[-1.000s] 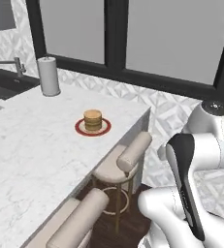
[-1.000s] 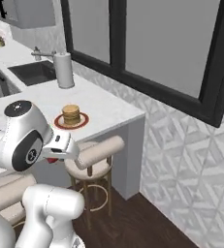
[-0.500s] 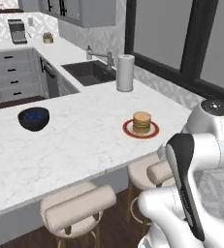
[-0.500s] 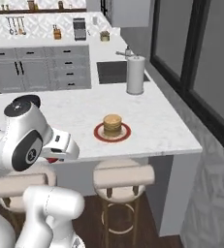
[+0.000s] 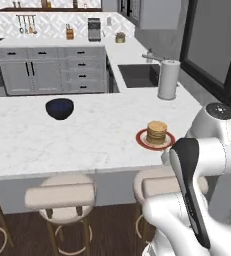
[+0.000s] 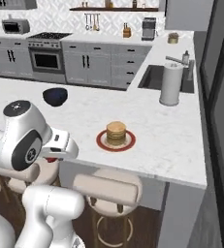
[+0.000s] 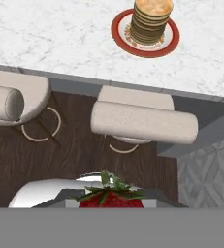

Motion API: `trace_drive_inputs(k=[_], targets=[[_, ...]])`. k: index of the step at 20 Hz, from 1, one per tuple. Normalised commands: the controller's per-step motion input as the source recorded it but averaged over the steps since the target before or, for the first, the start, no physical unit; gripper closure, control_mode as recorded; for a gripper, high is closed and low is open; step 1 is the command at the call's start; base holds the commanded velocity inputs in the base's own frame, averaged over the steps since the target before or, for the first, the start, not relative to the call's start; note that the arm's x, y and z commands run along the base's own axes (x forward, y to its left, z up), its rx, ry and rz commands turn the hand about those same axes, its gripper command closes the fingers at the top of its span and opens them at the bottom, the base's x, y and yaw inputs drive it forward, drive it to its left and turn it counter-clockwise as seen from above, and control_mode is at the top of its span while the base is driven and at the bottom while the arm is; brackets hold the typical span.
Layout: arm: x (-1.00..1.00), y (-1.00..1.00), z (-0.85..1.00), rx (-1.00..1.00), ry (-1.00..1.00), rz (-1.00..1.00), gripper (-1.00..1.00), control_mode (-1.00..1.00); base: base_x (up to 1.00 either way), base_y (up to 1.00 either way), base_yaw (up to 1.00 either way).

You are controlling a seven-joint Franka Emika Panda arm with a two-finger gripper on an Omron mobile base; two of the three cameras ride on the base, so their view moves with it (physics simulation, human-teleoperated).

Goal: Take the strawberry from the fridge and place it on top of the pancake, located on the dining counter.

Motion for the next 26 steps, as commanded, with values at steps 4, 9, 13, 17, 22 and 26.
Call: trace_drive_inputs(k=[4,9,13,17,22,26], targets=[[0.0,0.0,0.0,0.0,0.0,0.0,1.0,1.0,0.0,-0.63,0.12],[0.0,0.0,0.0,0.0,0.0,0.0,1.0,1.0,0.0,-0.08,-0.26],[0.0,0.0,0.0,0.0,0.0,0.0,1.0,1.0,0.09,0.25,-0.23],[0.0,0.0,0.0,0.0,0.0,0.0,1.0,1.0,0.36,0.32,-0.07],[0.0,0.0,0.0,0.0,0.0,0.0,1.0,1.0,0.34,0.6,-0.03],[0.0,0.0,0.0,0.0,0.0,0.0,1.0,1.0,0.57,0.06,0.02]])
